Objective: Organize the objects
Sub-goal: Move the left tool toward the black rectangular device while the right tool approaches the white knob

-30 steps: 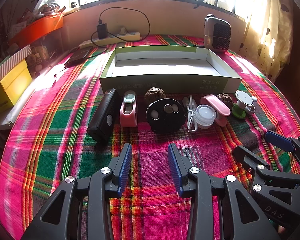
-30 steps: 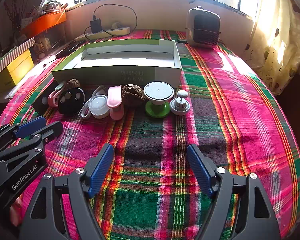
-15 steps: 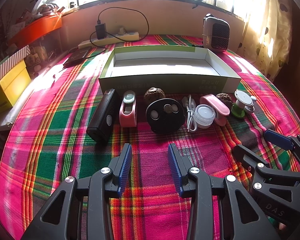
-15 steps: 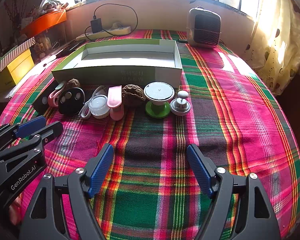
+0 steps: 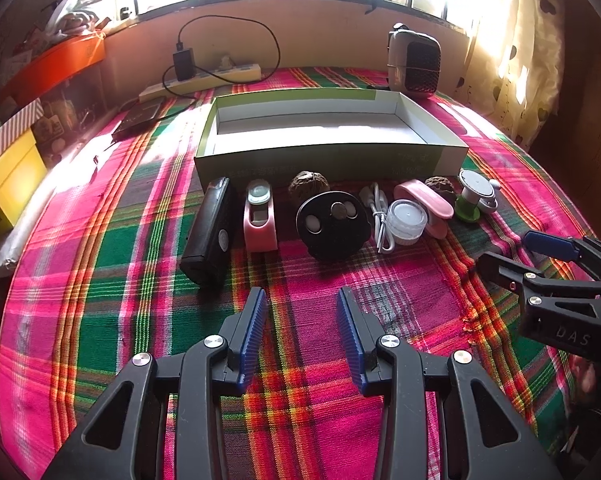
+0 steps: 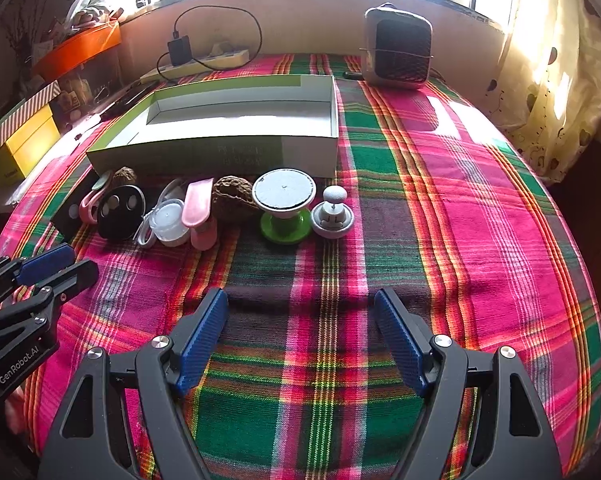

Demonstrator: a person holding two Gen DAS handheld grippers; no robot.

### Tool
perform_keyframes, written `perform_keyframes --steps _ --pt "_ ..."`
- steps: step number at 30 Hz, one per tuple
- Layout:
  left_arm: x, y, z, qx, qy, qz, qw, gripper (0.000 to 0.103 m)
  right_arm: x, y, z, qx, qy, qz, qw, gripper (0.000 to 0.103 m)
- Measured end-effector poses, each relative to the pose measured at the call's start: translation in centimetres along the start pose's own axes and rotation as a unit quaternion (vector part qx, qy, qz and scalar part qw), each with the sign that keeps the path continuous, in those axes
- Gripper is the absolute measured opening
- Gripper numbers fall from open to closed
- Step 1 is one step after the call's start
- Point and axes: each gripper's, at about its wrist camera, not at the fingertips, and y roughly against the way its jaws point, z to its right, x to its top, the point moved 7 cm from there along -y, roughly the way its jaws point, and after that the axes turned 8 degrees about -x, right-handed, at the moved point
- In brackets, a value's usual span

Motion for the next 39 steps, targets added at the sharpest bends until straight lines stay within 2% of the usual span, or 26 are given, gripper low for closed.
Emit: perform_keyframes --steps 10,24,39 --pt "0.2 0.3 -3.4 0.014 0.044 0.001 0.9989 0.035 1.7 -1.7 3.7 -0.030 -0.021 -0.013 0.999 0.076" --pt "2.1 -1.1 -6.5 0.027 0.064 -0.001 0.9976 0.035 3.7 -3.5 3.7 -0.016 -0.003 -0.008 1.000 0.076" --pt "4.1 -2.8 -7.5 0.030 0.054 -0.003 0.9981 0.035 4.4 -4.0 3.9 -0.017 -0.008 -0.011 1.000 0.076"
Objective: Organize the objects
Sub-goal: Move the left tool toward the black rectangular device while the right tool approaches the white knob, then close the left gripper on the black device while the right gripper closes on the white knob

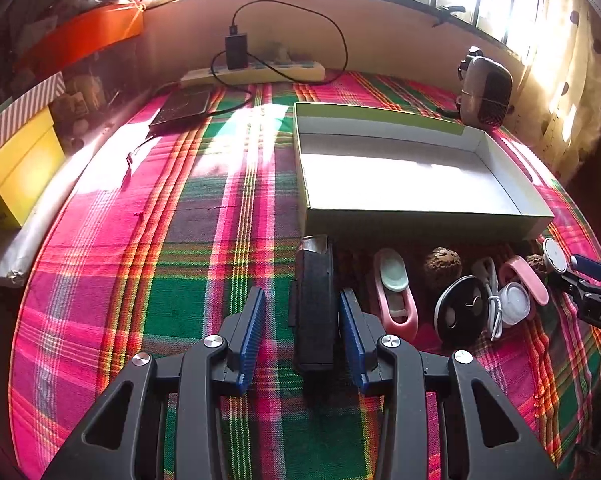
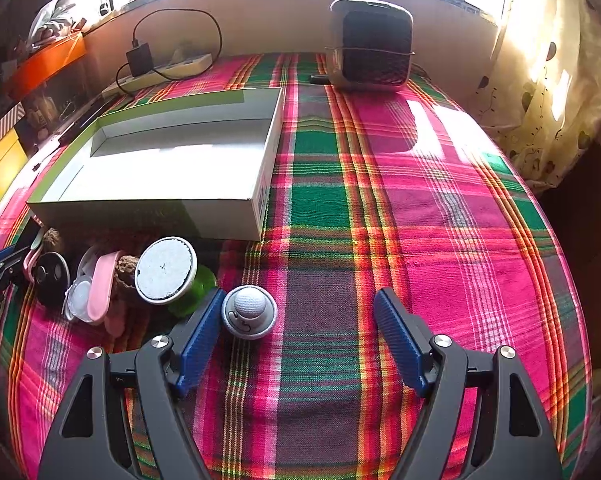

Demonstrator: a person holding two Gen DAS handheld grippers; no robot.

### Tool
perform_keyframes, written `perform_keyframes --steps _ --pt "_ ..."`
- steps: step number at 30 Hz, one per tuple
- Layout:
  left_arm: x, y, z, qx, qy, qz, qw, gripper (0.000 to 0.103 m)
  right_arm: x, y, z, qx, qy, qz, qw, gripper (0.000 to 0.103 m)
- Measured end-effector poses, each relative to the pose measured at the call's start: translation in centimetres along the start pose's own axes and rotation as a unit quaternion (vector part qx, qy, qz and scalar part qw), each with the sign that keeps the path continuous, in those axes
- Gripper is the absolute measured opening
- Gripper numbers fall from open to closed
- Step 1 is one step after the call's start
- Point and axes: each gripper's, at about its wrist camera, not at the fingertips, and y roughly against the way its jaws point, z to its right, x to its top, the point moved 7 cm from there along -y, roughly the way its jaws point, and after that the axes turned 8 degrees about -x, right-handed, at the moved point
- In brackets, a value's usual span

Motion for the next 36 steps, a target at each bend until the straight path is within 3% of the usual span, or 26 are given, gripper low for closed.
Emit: perform_keyframes --steps 5,16,22,27,36 --pt "0.4 -0.4 0.2 0.015 -0.015 -0.004 0.9998 0.035 0.0 0.0 0.0 0.000 -0.001 0.000 1.000 0.076" --pt "0.5 -0.3 -0.2 0.005 -0.001 0.001 1.0000 0.033 -0.1 0.2 0.0 -0.003 -0.003 0.000 1.000 0.075" --pt "0.4 -0.2 -0.7 0.010 0.014 0.005 0.9998 0.022 -0.2 0.6 -0.5 0.000 0.002 0.007 1.000 0.061" --pt "0.3 -0.1 -0.9 0.010 0.014 0.006 0.9998 0.022 -0.3 0.9 -1.2 0.007 0.010 0.012 1.000 0.043" --pt "0.3 -0.1 -0.8 0.009 0.014 0.005 0.9998 0.022 -0.4 1.1 -1.9 0.014 0.018 0.016 1.000 0.026"
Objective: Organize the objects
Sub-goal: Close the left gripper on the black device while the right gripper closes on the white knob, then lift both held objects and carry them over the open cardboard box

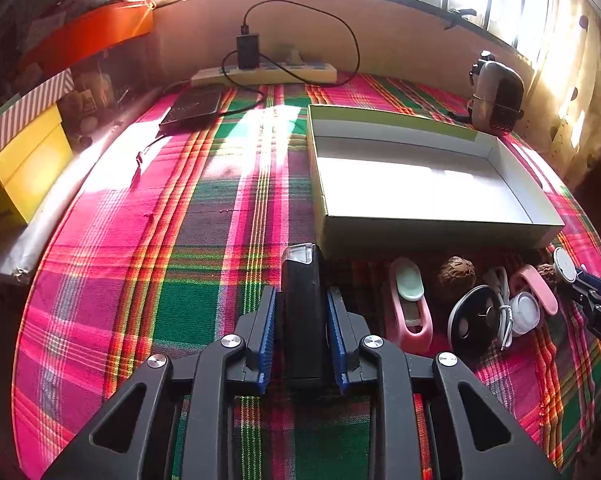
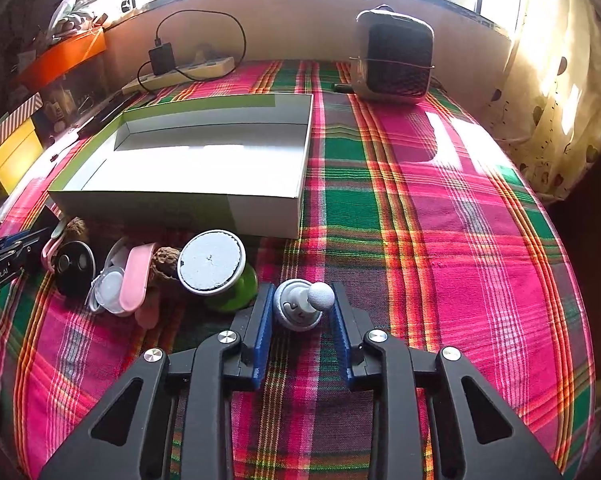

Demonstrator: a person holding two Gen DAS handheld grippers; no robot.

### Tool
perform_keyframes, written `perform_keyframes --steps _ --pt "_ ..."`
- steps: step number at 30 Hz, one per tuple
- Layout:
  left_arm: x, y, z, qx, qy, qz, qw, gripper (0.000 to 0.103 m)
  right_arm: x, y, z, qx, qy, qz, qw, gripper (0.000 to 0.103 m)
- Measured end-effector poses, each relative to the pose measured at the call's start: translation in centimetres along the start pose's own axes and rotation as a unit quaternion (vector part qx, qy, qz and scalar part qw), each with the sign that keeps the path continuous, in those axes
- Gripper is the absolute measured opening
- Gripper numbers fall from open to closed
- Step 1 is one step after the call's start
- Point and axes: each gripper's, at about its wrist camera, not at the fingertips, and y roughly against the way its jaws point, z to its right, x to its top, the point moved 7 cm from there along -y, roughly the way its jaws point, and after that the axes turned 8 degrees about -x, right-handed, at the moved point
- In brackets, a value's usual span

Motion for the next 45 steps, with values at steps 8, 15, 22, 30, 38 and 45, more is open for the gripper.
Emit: perform_keyframes --steps 8,15,22,30,38,45 --pt "0.0 0.0 0.0 0.000 0.000 0.000 1.0000 0.022 0.0 0.0 0.0 0.000 0.000 0.000 1.000 0.026" --pt "0.0 0.0 0.0 0.000 0.000 -0.001 1.0000 0.022 0.0 0.0 -0.1 -0.002 0.000 0.001 1.000 0.026" --pt "-0.1 0.0 0.0 0.000 0.001 -0.002 1.0000 0.022 0.0 0.0 -0.1 -0.004 0.002 0.001 1.000 0.026" --pt "0.1 1.0 -0.3 -0.001 0.003 0.000 1.0000 0.022 0.1 0.3 0.0 -0.005 0.000 0.002 1.000 0.026" --pt "1.5 2.9 0.2 -0.004 -0.008 0.013 0.9999 0.022 1.5 2.0 0.2 -0.006 0.000 0.023 1.000 0.026" --pt "4.1 3.5 1.4 -0.028 -0.019 0.021 0.9992 0.022 4.1 3.5 0.0 -0.003 0.011 0.046 0.999 0.026"
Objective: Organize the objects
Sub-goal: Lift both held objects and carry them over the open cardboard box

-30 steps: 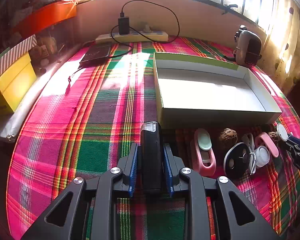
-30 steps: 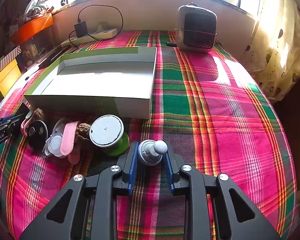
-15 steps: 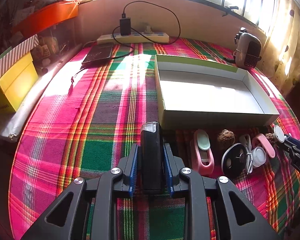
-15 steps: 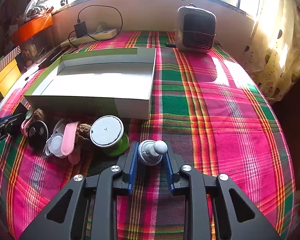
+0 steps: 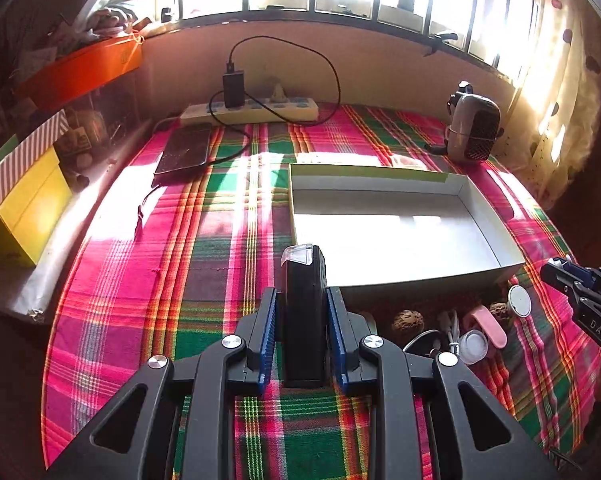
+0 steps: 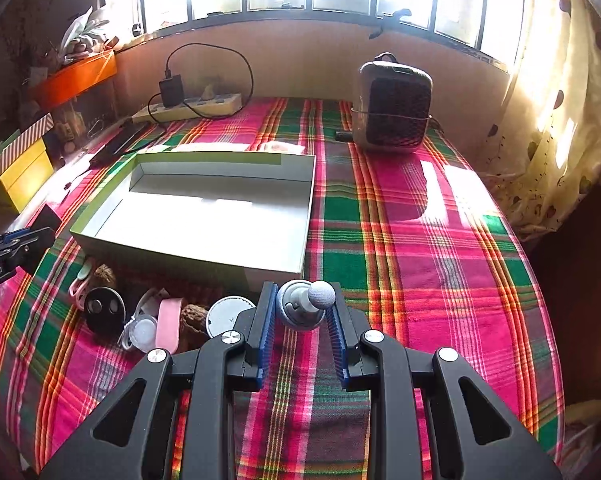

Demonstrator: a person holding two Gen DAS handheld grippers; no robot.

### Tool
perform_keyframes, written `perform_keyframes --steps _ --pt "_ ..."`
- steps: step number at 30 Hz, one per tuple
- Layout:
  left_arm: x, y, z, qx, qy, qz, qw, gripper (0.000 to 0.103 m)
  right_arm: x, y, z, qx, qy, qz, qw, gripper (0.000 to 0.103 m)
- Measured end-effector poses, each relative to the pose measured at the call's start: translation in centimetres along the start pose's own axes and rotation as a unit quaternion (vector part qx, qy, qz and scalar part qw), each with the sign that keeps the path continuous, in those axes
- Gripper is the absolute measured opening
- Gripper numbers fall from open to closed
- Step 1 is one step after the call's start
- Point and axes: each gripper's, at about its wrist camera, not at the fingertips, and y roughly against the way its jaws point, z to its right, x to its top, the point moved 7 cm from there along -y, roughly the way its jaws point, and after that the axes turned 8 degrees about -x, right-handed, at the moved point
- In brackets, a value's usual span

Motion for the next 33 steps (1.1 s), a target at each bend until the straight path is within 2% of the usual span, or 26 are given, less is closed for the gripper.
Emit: perform_keyframes --steps 7,18,33 --pt "2.5 -1.1 1.6 -0.024 -0.018 0.000 0.9996 0.022 3.1 -0.2 -1.2 0.016 0.016 0.014 1.000 0.026" --pt "5.9 -5.5 3.4 -0.047 -0.035 -0.021 0.9980 0.022 7.4 -3.9 -2.6 0.038 0.020 0.006 0.999 0.026" --pt "7.5 -12.2 3.5 -0.046 -0.043 -0.065 0.9959 0.022 8.7 -11.1 -4.6 0.041 0.046 -0.043 0.997 0.026"
